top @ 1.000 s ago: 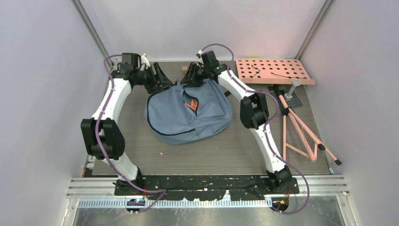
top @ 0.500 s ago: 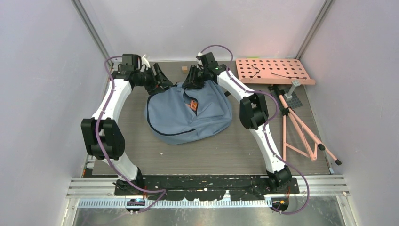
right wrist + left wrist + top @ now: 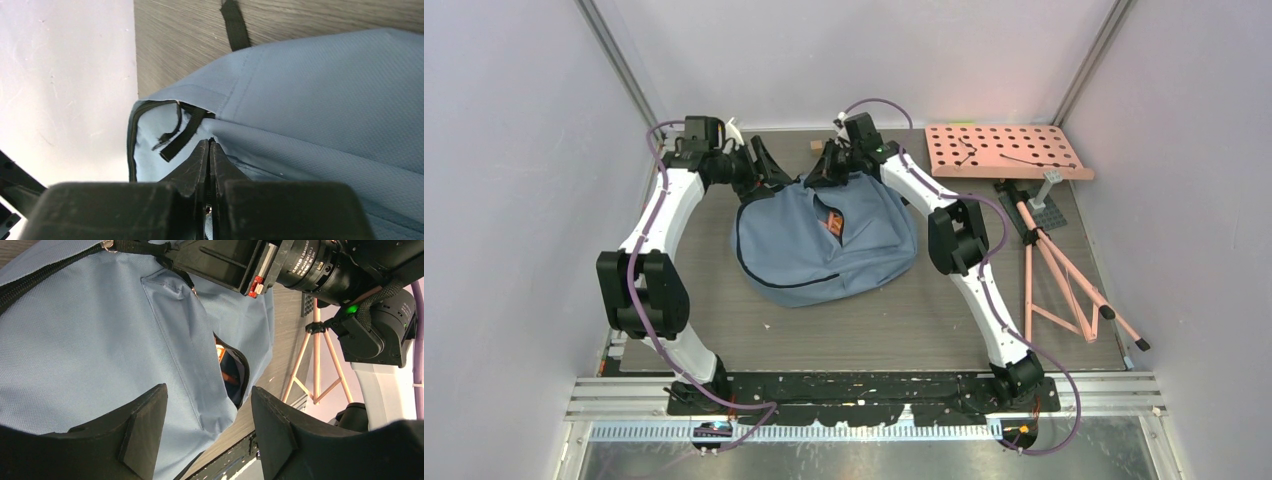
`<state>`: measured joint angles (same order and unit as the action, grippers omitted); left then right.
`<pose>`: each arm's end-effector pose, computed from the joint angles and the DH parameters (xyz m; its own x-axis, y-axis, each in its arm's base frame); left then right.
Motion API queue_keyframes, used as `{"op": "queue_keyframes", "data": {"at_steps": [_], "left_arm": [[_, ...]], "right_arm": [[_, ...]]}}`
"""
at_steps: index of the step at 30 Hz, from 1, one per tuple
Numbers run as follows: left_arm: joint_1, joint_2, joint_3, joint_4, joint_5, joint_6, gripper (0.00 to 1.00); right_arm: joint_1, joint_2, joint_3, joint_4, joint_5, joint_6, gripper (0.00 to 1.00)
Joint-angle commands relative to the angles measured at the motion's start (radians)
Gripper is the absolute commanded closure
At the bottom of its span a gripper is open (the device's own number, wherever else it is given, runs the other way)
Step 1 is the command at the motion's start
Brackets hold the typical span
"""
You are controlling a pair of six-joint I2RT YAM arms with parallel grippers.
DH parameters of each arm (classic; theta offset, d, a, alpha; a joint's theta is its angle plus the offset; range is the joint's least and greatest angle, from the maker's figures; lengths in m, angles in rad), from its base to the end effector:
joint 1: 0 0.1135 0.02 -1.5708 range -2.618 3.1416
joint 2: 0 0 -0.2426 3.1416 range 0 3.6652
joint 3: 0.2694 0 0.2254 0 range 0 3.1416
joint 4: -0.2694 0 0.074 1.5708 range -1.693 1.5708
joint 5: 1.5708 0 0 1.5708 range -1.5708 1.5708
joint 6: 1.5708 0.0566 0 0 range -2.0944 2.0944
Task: Pack the student bag
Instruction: Zip the student bag at the center of the board.
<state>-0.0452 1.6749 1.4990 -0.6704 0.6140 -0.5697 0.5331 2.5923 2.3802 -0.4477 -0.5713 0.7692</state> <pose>0.3475 -0.0484 0.2858 -0.8556 -0.4026 -0.3254 -0.0512 0.6913 -0.7208 0.4564 0.3049 0.1785 -0.9326 0.1291 -0.3371 -0.2043 0.5812 0.7877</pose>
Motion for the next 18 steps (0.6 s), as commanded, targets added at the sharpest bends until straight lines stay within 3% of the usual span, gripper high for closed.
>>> {"op": "queue_keyframes", "data": {"at_steps": [1,18], "left_arm": [[0.007,-0.029,0.0,0.038,0.021,-0.012,0.36],[-0.005,0.122,0.048,0.128,0.049,-0.108,0.39]], "right_arm": [[0.008,-0.085,-0.025,0.129,-0.043,0.035,0.93],[0.008,-0.307,-0.275,0.233,-0.149,0.039,0.95]]}}
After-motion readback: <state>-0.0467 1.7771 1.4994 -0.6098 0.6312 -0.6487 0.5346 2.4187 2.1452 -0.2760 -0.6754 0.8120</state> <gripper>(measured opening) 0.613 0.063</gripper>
